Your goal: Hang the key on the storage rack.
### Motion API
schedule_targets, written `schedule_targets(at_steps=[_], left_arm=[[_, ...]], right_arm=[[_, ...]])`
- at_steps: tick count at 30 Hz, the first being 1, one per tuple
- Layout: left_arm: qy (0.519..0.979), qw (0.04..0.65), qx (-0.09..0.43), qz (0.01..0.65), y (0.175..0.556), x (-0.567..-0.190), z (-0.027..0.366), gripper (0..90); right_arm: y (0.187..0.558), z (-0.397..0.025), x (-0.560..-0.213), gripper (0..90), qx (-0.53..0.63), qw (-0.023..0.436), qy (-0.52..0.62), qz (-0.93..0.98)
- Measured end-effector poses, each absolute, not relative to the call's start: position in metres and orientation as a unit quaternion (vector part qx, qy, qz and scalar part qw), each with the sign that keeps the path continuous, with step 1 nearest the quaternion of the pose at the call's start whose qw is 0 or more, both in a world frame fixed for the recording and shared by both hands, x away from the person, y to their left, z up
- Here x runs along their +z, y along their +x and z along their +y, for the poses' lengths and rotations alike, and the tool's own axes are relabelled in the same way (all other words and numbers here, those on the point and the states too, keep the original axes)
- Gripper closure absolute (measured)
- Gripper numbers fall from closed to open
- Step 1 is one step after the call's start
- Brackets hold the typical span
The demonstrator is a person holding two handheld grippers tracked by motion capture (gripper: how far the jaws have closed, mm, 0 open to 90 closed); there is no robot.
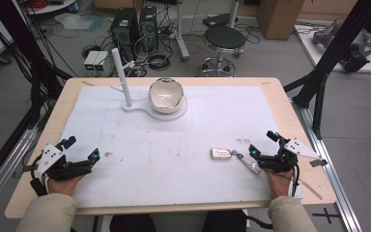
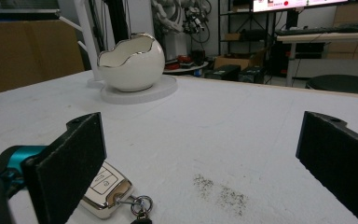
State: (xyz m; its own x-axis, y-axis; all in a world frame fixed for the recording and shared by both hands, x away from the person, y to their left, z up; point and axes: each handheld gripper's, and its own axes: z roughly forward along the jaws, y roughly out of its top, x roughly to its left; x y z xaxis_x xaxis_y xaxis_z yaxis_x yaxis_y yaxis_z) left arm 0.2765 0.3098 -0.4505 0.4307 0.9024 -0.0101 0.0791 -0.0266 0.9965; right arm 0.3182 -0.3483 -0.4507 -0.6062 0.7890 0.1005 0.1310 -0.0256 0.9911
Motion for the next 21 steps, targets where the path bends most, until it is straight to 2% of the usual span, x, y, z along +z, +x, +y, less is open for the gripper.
schedule_targets(at_steps=[12,21], left_arm=[[0.621,0.571,0.365,0.395,0.2759,-0.4506,0.309,1.7],[0.618,0.573,0.364,0.396,0.2758,-0.4506,0.3092,1.7]], right_arm=[[0.3187,-0.3481,-0.4506,0.6,0.62,0.269,0.352,0.647],[0.3204,-0.3504,-0.4457,0.6,0.616,0.25,0.365,0.652]])
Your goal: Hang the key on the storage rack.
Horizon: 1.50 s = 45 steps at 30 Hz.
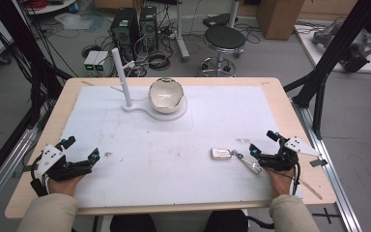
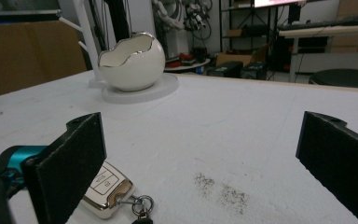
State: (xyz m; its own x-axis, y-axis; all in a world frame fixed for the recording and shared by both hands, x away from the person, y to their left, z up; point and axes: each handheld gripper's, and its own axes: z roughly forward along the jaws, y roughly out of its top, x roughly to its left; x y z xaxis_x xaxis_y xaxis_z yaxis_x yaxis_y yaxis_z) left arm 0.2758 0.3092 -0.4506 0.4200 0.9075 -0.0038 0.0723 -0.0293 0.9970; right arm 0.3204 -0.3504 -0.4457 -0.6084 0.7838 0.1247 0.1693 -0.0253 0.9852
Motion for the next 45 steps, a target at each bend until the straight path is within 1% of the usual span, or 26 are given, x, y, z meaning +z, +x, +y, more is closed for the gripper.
schedule_targets(at_steps=[1,7,8,10,16,19,20,23,24,25,26,28,29,34,38,39,45], left_arm=[[0.617,0.572,0.365,0.398,0.276,-0.451,0.309,1.7],[0.621,0.567,0.364,0.4,0.276,-0.45,0.308,1.7],[0.621,0.567,0.364,0.399,0.277,-0.45,0.309,1.7],[0.619,0.57,0.364,0.401,0.277,-0.45,0.309,1.7],[0.62,0.568,0.364,0.4,0.277,-0.45,0.309,1.7],[0.619,0.57,0.361,0.403,0.277,-0.45,0.309,1.7],[0.619,0.57,0.361,0.403,0.277,-0.45,0.309,1.7],[0.62,0.569,0.36,0.402,0.277,-0.45,0.31,1.7],[0.62,0.57,0.361,0.401,0.277,-0.45,0.309,1.7],[0.62,0.57,0.361,0.4,0.277,-0.45,0.309,1.7],[0.62,0.57,0.36,0.401,0.277,-0.45,0.309,1.7],[0.619,0.571,0.359,0.402,0.277,-0.45,0.31,1.7],[0.619,0.572,0.359,0.401,0.277,-0.45,0.31,1.7],[0.618,0.572,0.359,0.402,0.277,-0.45,0.31,1.7],[0.617,0.574,0.359,0.401,0.277,-0.451,0.311,1.7],[0.617,0.574,0.359,0.401,0.277,-0.451,0.311,1.7],[0.617,0.576,0.358,0.4,0.277,-0.451,0.311,1.7]], right_arm=[[0.319,-0.351,-0.441,0.6,0.622,0.245,0.363,0.65],[0.311,-0.36,-0.4,0.6,0.607,0.259,0.333,0.674],[0.311,-0.36,-0.4,0.6,0.607,0.259,0.333,0.674],[0.31,-0.363,-0.384,0.6,0.59,0.252,0.32,0.697],[0.311,-0.362,-0.367,0.6,0.535,0.235,0.331,0.74],[0.312,-0.359,-0.365,0.6,0.492,0.215,0.348,0.768],[0.312,-0.359,-0.365,0.6,0.492,0.215,0.348,0.768],[0.314,-0.355,-0.364,0.6,0.438,0.168,0.351,0.811],[0.313,-0.353,-0.364,0.6,0.426,0.156,0.348,0.82],[0.313,-0.353,-0.364,0.6,0.426,0.156,0.348,0.82],[0.314,-0.35,-0.365,0.7,0.401,0.143,0.341,0.838],[0.314,-0.348,-0.366,0.7,0.388,0.14,0.337,0.846],[0.316,-0.344,-0.369,0.6,0.369,0.13,0.333,0.858],[0.32,-0.335,-0.377,0.7,0.329,0.107,0.333,0.877],[0.322,-0.329,-0.382,0.7,0.294,0.102,0.327,0.892],[0.323,-0.326,-0.384,0.7,0.274,0.094,0.326,0.9],[0.324,-0.322,-0.392,0.7,0.24,0.081,0.324,0.911]])
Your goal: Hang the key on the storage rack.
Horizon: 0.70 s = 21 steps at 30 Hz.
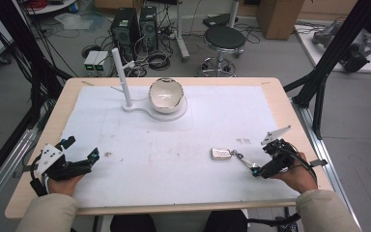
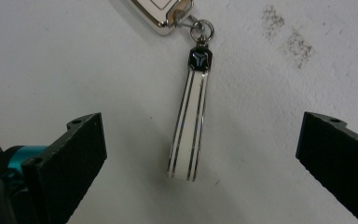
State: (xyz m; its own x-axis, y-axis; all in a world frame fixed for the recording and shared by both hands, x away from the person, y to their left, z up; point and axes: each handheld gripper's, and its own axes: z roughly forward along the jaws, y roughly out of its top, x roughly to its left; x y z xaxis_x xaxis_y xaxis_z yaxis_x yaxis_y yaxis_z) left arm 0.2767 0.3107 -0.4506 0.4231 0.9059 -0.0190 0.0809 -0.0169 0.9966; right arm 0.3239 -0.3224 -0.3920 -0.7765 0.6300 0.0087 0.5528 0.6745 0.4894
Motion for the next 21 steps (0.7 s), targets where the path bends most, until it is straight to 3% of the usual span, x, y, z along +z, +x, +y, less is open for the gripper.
schedule_targets(at_steps=[6,7,12,21], left_arm=[[0.614,0.578,0.357,0.402,0.277,-0.451,0.311,1.7],[0.615,0.576,0.358,0.402,0.277,-0.451,0.311,1.7],[0.615,0.576,0.358,0.401,0.277,-0.451,0.311,1.7],[0.615,0.577,0.358,0.401,0.276,-0.451,0.311,1.7]], right_arm=[[0.325,-0.32,-0.399,8.4,0.216,0.052,0.321,0.921],[0.324,-0.319,-0.399,19.3,0.213,0.045,0.322,0.922],[0.325,-0.319,-0.401,31.3,0.213,0.037,0.323,0.921],[0.327,-0.32,-0.404,44.6,0.206,0.027,0.333,0.92]])
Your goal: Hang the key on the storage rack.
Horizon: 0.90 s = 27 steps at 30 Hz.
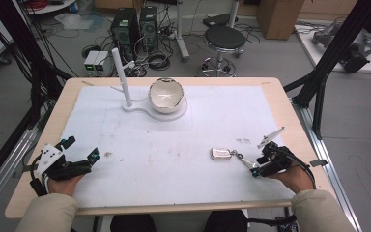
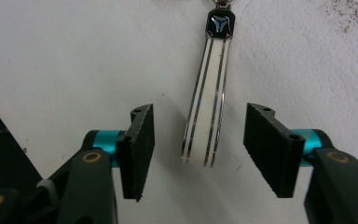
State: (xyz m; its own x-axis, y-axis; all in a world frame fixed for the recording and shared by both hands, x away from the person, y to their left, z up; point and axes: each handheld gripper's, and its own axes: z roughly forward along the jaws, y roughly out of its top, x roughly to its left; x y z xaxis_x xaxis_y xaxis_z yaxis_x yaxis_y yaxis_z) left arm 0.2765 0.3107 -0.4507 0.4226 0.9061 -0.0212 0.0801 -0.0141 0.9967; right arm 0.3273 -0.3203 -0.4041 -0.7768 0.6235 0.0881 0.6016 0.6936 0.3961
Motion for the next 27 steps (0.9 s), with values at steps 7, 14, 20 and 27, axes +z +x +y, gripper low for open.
schedule_targets(at_steps=[7,14,20,27], left_arm=[[0.617,0.576,0.358,0.399,0.276,-0.451,0.311,1.7],[0.617,0.576,0.358,0.399,0.276,-0.451,0.311,1.7],[0.616,0.577,0.358,0.399,0.277,-0.451,0.311,1.7],[0.634,0.568,0.347,0.393,0.281,-0.445,0.314,1.7]], right_arm=[[0.328,-0.317,-0.411,70.3,0.181,0.025,0.328,0.927],[0.328,-0.313,-0.404,73.9,0.176,0.038,0.324,0.929],[0.328,-0.312,-0.397,74.1,0.19,0.042,0.32,0.927],[0.333,-0.308,-0.385,74.1,0.241,0.037,0.309,0.919]])
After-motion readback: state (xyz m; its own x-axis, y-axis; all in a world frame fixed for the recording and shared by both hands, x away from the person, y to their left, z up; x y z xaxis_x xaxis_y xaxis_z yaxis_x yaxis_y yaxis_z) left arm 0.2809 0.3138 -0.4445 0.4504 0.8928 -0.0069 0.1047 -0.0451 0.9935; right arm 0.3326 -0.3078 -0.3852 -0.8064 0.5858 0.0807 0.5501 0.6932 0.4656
